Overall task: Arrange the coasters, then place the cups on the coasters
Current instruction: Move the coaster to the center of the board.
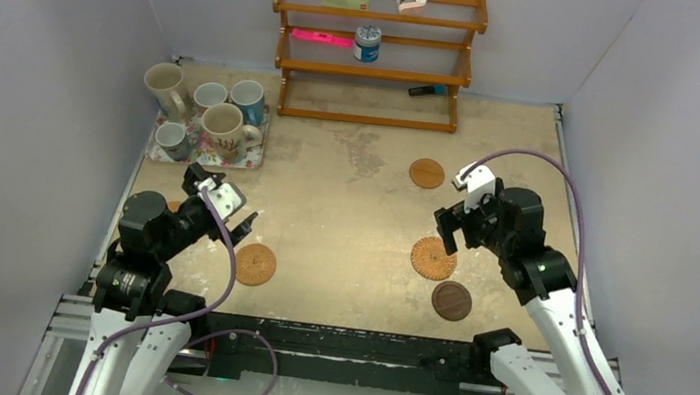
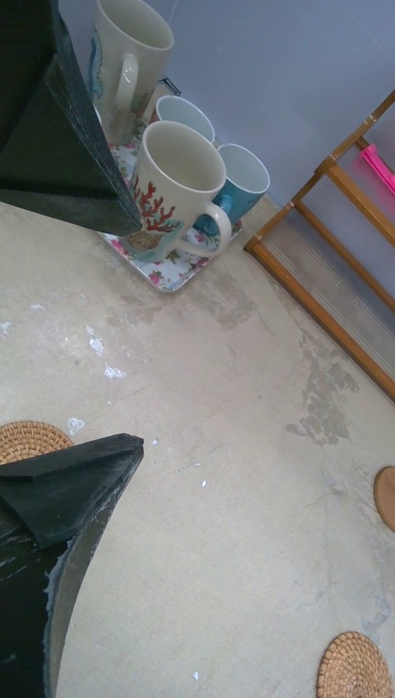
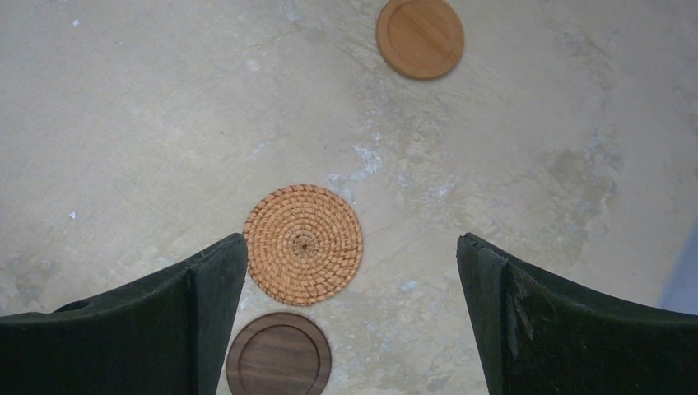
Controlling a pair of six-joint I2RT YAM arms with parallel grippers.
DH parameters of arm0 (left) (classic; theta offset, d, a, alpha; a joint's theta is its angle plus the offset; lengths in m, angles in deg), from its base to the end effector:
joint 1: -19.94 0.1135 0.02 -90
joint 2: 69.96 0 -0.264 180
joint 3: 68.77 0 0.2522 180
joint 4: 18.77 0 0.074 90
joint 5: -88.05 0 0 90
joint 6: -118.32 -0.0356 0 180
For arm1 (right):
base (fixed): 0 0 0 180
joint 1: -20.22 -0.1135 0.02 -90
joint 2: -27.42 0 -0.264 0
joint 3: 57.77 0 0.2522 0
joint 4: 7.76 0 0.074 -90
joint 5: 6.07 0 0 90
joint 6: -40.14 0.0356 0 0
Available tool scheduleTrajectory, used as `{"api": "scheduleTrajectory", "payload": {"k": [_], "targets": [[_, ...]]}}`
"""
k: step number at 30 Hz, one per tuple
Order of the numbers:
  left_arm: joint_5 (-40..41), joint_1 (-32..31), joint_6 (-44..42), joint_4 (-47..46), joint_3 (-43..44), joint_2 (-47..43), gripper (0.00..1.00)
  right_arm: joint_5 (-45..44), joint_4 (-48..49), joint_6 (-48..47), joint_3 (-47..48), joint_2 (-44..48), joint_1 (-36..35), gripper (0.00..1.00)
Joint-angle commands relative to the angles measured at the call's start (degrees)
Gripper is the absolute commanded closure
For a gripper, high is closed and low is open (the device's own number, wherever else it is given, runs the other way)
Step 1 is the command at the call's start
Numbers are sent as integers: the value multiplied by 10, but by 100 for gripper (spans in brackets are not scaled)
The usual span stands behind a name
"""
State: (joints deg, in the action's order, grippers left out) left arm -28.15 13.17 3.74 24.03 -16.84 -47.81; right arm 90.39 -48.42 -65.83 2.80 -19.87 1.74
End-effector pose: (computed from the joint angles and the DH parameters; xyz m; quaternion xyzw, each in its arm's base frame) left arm 0.0951 -0.0271 0.3144 0.3418 0.6959 -0.0814 0.6263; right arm 0.1728 0.0620 0.3151 -0.2806 0.8061 0.0595 0.5177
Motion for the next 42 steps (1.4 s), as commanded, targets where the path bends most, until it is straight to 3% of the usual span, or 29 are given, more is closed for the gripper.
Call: {"api": "scheduleTrajectory", "payload": {"k": [1, 14, 25, 33, 37, 42], "targets": [[-1, 3, 4, -8, -3, -1, 2, -15, 12, -3, -5, 52, -3, 1], [-1, 3, 2, -8, -4, -3, 2, -23, 24, -11, -17, 16, -9, 1], [-4, 2, 1, -11, -6, -7, 2, -32, 8, -7, 45, -71, -22, 1], [10, 3, -30, -3, 19, 17, 0, -18, 9, 1, 55, -64, -28, 1], [70, 3, -63, -15, 22, 60, 0, -21, 22, -5, 35, -63, -30, 1], [213, 2, -18, -59, 14, 127, 0, -30, 28, -9, 25, -60, -36, 1]]}}
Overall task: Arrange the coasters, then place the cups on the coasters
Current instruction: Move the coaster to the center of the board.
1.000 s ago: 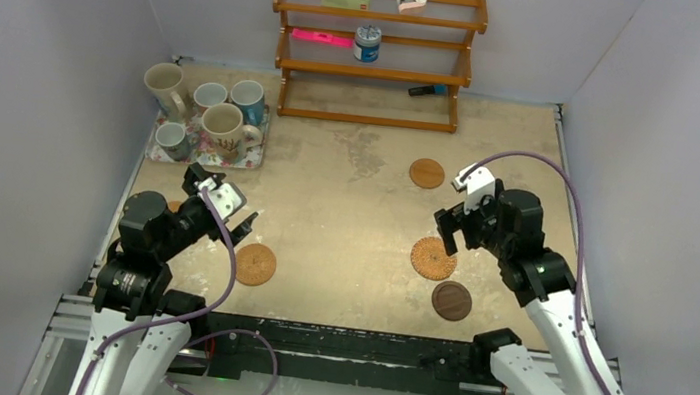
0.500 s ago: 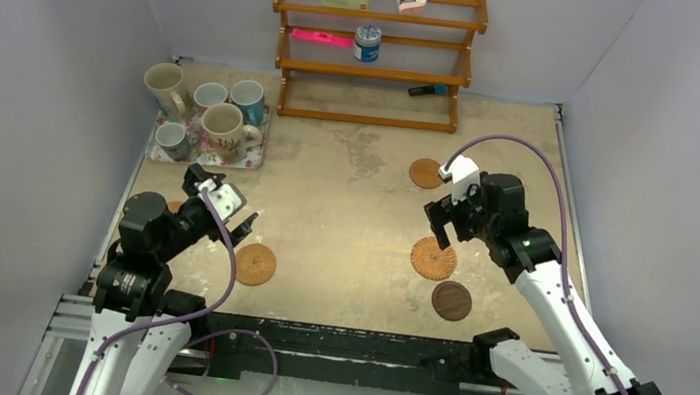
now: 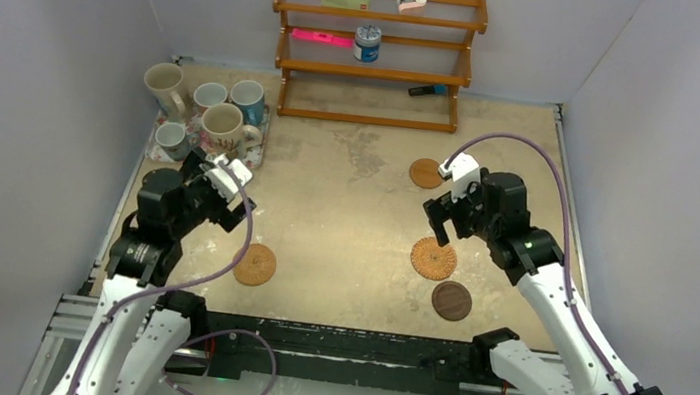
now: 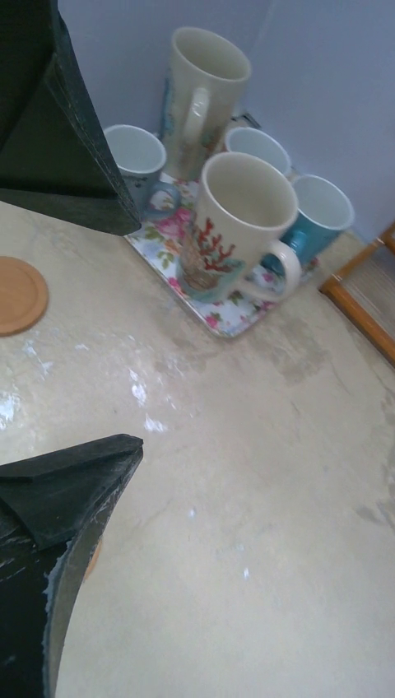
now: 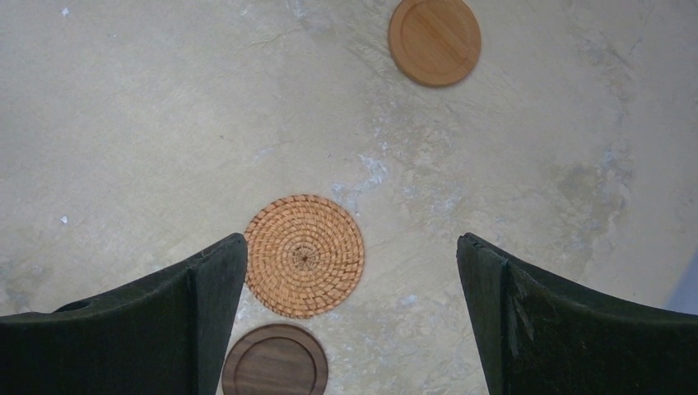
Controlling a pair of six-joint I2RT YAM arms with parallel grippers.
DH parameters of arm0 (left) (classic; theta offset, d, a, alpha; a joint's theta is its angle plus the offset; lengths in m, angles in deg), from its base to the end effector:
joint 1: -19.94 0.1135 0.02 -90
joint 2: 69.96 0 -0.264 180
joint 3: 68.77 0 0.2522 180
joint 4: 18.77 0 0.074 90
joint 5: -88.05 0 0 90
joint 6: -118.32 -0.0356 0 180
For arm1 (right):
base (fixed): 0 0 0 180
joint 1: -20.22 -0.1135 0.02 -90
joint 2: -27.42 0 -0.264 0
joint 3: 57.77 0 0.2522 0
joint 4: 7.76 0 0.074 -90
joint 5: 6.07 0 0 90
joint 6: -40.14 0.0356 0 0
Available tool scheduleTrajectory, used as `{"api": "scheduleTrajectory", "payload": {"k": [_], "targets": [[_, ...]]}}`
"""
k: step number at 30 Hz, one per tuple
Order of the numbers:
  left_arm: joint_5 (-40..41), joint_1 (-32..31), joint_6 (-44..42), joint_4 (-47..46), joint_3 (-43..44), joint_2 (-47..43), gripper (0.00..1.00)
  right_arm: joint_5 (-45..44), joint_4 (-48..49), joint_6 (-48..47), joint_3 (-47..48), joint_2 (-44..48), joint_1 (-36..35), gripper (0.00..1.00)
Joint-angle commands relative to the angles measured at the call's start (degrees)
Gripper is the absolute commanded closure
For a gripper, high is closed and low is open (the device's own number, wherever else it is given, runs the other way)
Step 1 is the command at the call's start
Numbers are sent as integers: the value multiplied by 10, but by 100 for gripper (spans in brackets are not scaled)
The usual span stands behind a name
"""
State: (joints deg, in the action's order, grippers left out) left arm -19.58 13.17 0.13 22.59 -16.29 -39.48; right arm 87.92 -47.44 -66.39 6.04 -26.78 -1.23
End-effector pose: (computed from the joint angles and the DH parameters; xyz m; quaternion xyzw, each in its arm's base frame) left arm 0.1260 -0.0258 0.3061 0.3267 0.7425 -0.0167 0.5846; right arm 0.1936 0.0787 0.3149 -0.2982 0.8130 0.0516 0.4974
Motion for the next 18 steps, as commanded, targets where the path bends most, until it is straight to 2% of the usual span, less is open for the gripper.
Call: {"api": "scheduleTrajectory", "payload": {"k": [1, 5, 9, 14, 18], "targets": [[157, 2, 27, -48, 8, 62, 0, -5, 18, -3, -8, 11, -6, 1], [255, 3, 45, -78, -4, 132, 0, -6, 20, -6, -12, 19, -8, 1], [256, 9, 53, -96, -20, 180, 0, -7, 23, -8, -16, 24, -9, 1], [204, 64, 58, -113, -19, 212, 0, -11, 25, -10, -21, 27, -10, 1], [82, 185, 53, -114, 0, 263, 0, -13, 27, -11, -23, 28, -11, 1]]}}
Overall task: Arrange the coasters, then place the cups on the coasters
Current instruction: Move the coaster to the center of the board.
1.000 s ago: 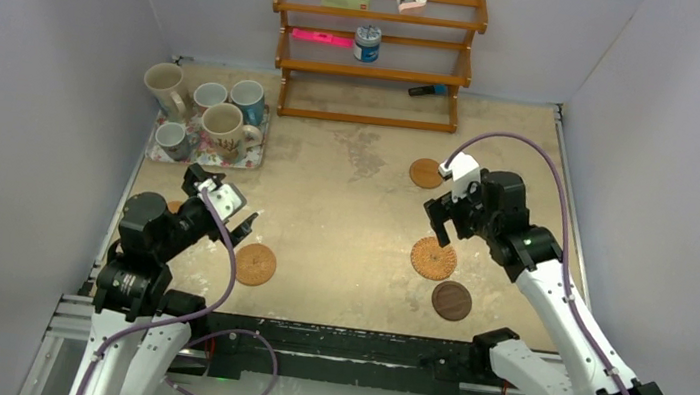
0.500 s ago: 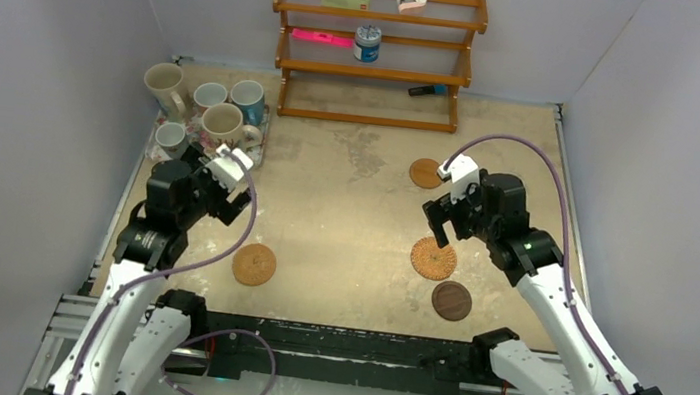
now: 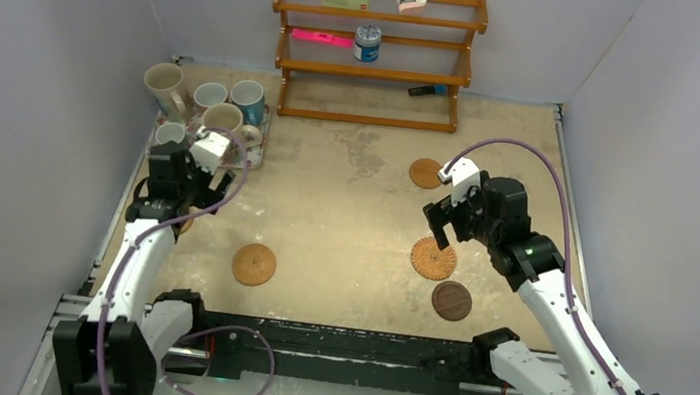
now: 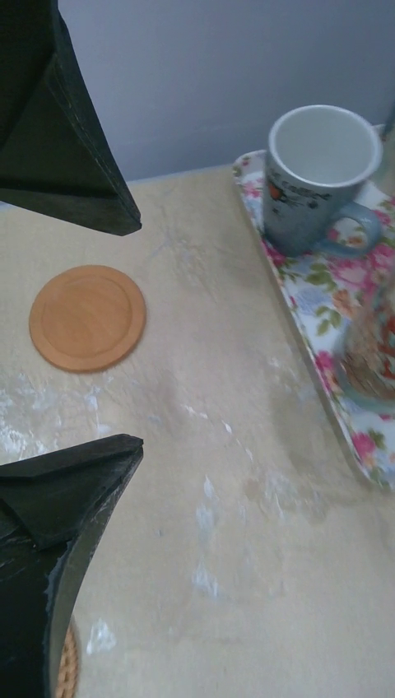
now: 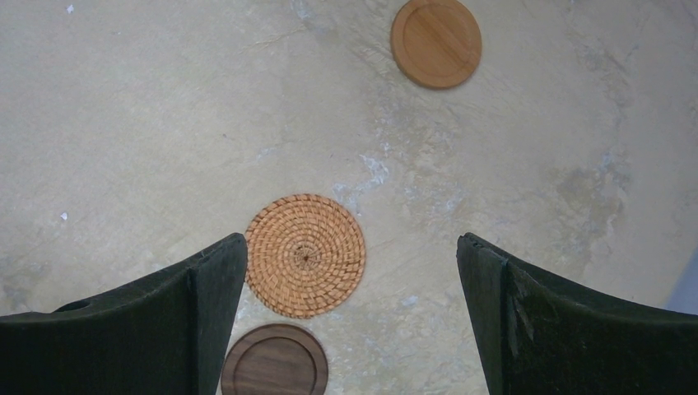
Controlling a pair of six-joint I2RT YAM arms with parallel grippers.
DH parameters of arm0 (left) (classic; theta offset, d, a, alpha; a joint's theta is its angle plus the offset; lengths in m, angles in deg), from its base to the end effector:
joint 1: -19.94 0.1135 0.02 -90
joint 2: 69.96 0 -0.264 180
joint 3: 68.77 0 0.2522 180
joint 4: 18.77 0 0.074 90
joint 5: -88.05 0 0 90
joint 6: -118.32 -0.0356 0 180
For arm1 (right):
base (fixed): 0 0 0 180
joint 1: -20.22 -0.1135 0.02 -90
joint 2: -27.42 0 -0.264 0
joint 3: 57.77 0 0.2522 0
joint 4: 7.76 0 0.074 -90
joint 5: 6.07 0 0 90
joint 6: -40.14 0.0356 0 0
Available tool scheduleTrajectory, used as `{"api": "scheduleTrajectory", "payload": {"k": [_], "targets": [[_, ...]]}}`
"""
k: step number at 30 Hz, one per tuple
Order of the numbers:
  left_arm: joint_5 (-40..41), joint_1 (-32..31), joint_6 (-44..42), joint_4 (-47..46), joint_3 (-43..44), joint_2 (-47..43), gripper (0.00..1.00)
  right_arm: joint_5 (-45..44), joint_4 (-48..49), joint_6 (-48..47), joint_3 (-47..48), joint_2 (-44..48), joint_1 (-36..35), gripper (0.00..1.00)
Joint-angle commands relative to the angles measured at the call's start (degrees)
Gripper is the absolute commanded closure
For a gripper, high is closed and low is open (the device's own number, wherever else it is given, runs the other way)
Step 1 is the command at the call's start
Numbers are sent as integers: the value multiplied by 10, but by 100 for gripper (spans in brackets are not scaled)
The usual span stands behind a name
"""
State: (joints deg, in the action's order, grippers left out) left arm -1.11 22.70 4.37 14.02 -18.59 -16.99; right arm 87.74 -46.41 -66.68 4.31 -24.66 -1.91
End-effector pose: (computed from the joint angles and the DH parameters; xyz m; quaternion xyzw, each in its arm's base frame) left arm 0.2018 0.0103 0.2482 0.1602 0.8748 0.1120 0.4434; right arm 0.1864 0.0784 0.3130 -0.3026 0.8048 0.0522 0.5080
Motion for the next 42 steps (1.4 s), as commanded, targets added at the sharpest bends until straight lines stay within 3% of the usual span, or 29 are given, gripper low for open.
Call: {"api": "scheduleTrajectory", "payload": {"k": [1, 6, 20, 24, 33, 42], "targets": [[-135, 119, 6, -26, 28, 56, 0, -12, 17, -8, -6, 7, -5, 1], [-280, 232, -23, -3, 49, 131, 0, -16, 20, -9, -7, 7, -6, 1], [-336, 346, -55, 7, 59, 233, 0, -24, 23, -14, -13, 9, -9, 1], [-361, 358, -91, 39, 60, 245, 2, -27, 23, -15, -14, 9, -10, 1], [-373, 358, -219, 129, 33, 178, 0, -29, 25, -16, -14, 9, -13, 1], [-383, 355, -316, 229, 81, 273, 0, -32, 26, -16, -16, 13, -14, 1]]}}
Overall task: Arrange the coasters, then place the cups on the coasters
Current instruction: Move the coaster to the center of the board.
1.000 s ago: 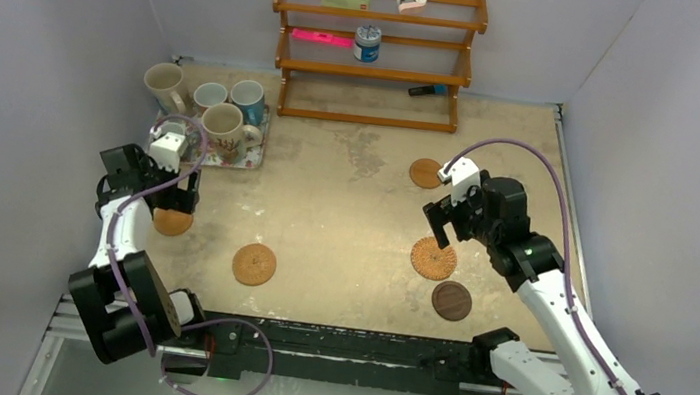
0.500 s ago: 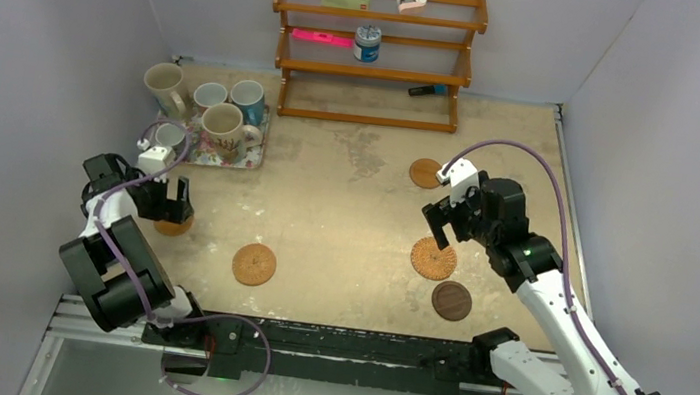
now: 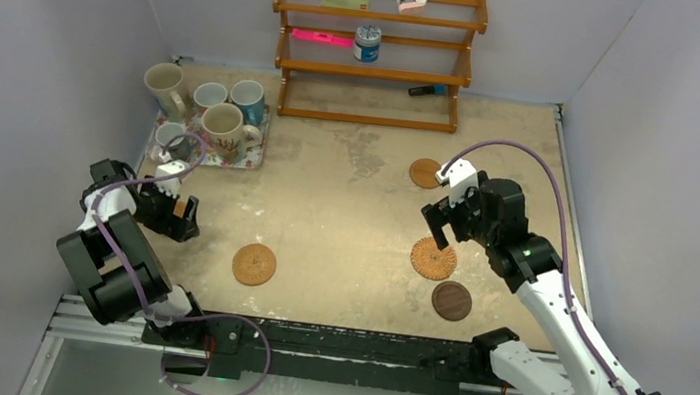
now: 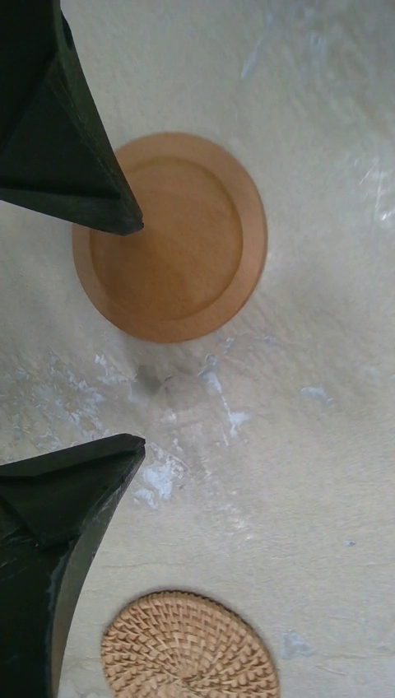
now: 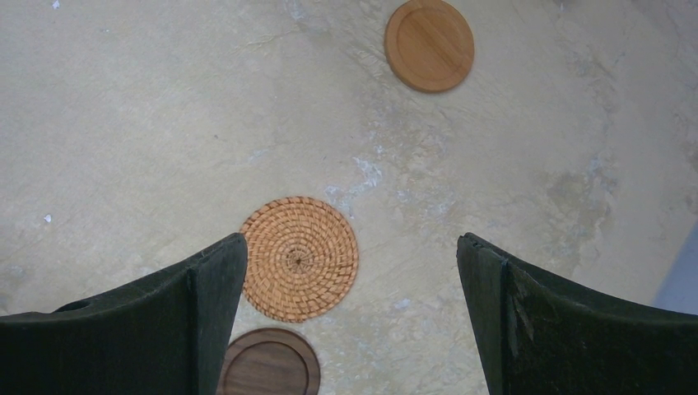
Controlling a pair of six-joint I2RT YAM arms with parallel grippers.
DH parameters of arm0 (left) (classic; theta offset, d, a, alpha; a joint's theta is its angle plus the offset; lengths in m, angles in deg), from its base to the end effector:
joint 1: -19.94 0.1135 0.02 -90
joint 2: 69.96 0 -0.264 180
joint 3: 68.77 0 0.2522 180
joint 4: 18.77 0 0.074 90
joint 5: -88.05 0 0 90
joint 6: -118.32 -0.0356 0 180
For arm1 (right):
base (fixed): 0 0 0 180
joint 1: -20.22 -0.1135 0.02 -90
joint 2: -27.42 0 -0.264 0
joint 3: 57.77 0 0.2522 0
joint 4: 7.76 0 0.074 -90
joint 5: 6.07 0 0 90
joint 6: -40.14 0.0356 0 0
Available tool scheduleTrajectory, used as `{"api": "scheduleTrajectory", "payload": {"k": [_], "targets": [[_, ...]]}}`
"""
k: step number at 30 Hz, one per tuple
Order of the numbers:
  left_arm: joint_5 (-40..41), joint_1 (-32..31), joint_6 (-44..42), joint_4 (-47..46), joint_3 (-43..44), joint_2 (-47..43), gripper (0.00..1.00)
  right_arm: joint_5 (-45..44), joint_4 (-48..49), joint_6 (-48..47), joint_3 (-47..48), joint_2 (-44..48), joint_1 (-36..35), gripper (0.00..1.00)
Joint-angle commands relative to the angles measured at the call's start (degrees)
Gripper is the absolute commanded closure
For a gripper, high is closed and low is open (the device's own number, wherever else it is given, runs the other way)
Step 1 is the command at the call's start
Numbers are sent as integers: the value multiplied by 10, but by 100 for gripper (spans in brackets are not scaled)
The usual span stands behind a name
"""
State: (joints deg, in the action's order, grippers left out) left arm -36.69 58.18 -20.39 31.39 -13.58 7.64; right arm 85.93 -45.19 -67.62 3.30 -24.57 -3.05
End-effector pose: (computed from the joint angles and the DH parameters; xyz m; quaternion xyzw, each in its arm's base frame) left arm 0.1912 0.1248 0.1767 0.1311 0.9353 -0.1146 0.3080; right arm 0.1859 0.0813 0.3093 -0.3093 0.8010 0.0396 0.5110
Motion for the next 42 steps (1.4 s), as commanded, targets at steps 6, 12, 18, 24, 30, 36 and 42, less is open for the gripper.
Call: {"api": "scheduleTrajectory", "payload": {"k": [6, 12, 18, 24, 30, 36, 42], "targets": [[14, -61, -71, 49, 8, 14, 0, -16, 14, -7, -6, 11, -4, 1], [73, -169, -24, 11, -24, -4, 0, -17, 15, -8, -7, 14, -5, 1], [86, -231, 3, 12, 4, 31, 0, -18, 16, -9, -11, 16, -5, 1], [96, -312, 41, 8, 23, 37, 0, -18, 18, -11, -13, 19, -6, 1], [131, -408, 83, -6, 43, 57, 0, -19, 19, -11, -15, 20, -7, 1], [148, -486, 113, -15, 68, 96, 0, -19, 19, -12, -15, 19, -8, 1], [163, -559, 143, -31, 99, 131, 0, -28, 20, -11, -16, 15, -9, 1]]}}
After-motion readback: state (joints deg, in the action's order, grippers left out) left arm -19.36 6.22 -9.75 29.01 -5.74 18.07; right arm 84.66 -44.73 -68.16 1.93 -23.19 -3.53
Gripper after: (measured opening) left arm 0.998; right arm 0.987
